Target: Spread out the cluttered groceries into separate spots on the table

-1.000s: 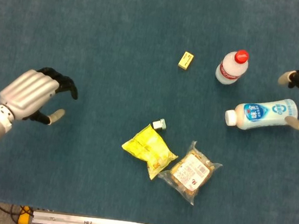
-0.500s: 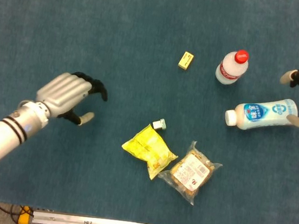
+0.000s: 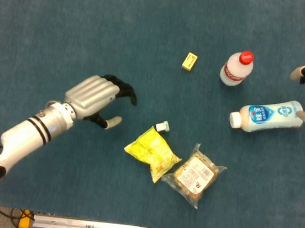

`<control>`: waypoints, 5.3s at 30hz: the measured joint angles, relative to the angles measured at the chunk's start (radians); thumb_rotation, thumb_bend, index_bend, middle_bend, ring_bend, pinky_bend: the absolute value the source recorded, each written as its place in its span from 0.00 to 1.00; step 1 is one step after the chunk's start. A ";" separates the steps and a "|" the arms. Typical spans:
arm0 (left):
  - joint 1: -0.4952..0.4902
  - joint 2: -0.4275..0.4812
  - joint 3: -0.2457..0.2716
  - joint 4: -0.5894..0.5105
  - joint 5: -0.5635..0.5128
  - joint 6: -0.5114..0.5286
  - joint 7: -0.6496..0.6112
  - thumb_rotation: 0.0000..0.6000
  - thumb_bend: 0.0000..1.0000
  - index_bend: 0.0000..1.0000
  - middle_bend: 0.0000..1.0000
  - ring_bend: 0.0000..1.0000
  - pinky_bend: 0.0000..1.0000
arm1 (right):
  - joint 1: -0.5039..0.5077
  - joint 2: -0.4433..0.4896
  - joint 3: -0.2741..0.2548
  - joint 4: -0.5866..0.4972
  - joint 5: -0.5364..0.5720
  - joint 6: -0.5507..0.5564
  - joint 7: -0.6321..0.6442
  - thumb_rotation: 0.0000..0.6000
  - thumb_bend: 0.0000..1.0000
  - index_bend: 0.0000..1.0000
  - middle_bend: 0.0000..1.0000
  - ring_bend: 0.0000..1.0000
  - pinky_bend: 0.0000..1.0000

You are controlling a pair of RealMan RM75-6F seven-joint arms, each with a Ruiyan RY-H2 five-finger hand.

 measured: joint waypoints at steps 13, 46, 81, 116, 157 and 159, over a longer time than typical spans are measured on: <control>-0.088 -0.155 0.018 0.142 0.063 -0.027 -0.084 1.00 0.36 0.31 0.15 0.05 0.11 | 0.007 -0.005 0.010 0.053 0.035 -0.023 0.032 1.00 0.00 0.38 0.48 0.40 0.53; -0.172 -0.261 0.093 0.232 0.144 0.025 0.046 1.00 0.36 0.26 0.00 0.00 0.04 | 0.003 -0.016 0.007 0.090 0.047 -0.032 0.062 1.00 0.00 0.38 0.48 0.40 0.53; -0.208 -0.390 0.053 0.343 -0.026 -0.070 0.079 1.00 0.36 0.30 0.00 0.00 0.04 | -0.013 -0.003 0.007 0.102 0.035 -0.016 0.094 1.00 0.00 0.38 0.48 0.40 0.53; -0.193 -0.362 0.066 0.340 -0.040 -0.076 0.084 1.00 0.36 0.35 0.02 0.00 0.04 | -0.023 -0.007 0.014 0.097 0.039 0.003 0.088 1.00 0.00 0.38 0.48 0.40 0.53; -0.057 -0.011 0.121 0.123 -0.071 0.057 0.147 1.00 0.36 0.38 0.04 0.00 0.04 | -0.016 -0.033 0.016 0.084 0.005 0.011 0.089 1.00 0.00 0.38 0.48 0.40 0.53; -0.038 0.013 0.139 0.108 -0.069 0.066 0.152 1.00 0.36 0.38 0.04 0.00 0.04 | -0.014 -0.035 0.016 0.081 0.004 0.010 0.086 1.00 0.00 0.38 0.48 0.40 0.53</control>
